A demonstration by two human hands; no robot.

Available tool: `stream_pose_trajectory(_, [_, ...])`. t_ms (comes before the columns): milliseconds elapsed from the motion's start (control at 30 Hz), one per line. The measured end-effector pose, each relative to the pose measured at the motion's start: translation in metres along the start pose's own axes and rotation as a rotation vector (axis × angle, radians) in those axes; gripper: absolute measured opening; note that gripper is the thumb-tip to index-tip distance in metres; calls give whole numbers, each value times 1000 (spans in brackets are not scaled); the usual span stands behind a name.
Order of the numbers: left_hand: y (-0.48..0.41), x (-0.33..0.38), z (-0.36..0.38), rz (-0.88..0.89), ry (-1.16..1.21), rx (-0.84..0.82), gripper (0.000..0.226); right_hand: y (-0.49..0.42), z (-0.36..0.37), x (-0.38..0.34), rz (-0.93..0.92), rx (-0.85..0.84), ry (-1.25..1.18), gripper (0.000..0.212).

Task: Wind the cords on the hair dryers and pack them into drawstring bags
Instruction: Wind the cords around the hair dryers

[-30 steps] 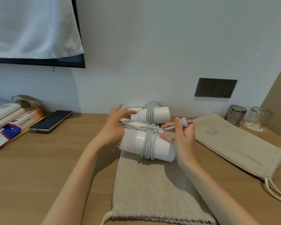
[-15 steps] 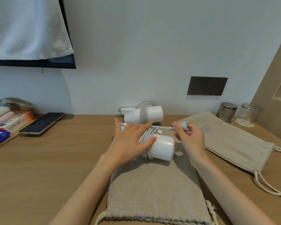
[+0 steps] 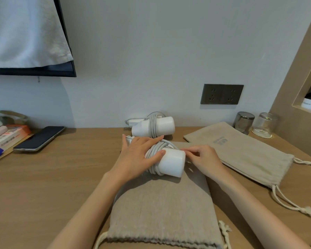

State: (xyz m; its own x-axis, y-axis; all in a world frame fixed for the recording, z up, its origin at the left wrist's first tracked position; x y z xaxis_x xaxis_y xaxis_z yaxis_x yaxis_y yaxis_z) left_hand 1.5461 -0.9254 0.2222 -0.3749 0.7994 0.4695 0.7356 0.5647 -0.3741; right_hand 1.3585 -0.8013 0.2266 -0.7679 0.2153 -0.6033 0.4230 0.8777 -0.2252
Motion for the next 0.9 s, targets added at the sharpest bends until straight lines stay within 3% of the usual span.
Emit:
stream_pose_trajectory(133, [1,-1,0,-14,39,-12,64,2,-11,-21,-149,-180,26,41])
stream_pose_trajectory(233, [0,0,1,-35,144,22,59,7,-16,-34,-124,-324,-47,37])
stream_pose_trajectory(300, [-1,-2,1,-72,273,60,46,10,-15,-41,-140,-392,120,60])
stream_pose_trajectory(400, [-6,-16,5,-96,377,125,43,15,-4,-53,-183,-267,313,86])
stream_pose_trajectory(500, [-7,-18,2,-224,382,146,39,15,9,-53,-199,-133,339,91])
stream_pose_trajectory(600, [0,-14,1,-420,472,160,31,13,13,-47,-186,-109,340,97])
stream_pose_trajectory(733, [-1,-16,0,-464,702,308,6,14,9,-49,-225,-84,305,86])
stream_pose_trajectory(900, [-1,-13,-2,-443,710,359,21,18,8,-48,-264,-35,307,76])
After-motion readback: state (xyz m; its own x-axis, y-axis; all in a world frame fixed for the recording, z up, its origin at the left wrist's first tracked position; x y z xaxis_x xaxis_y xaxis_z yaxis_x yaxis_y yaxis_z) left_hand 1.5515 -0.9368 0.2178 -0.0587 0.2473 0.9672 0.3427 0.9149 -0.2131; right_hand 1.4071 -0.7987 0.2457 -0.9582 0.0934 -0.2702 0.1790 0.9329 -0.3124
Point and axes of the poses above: each hand's wrist, its own y-axis away from the middle knuckle, its own z-axis out of the palm, x = y × z, the point moved 1 cm from there along -y, towards the middle knuckle, and after that the axes turned 7 degrees about y, right-handed, at the moved point
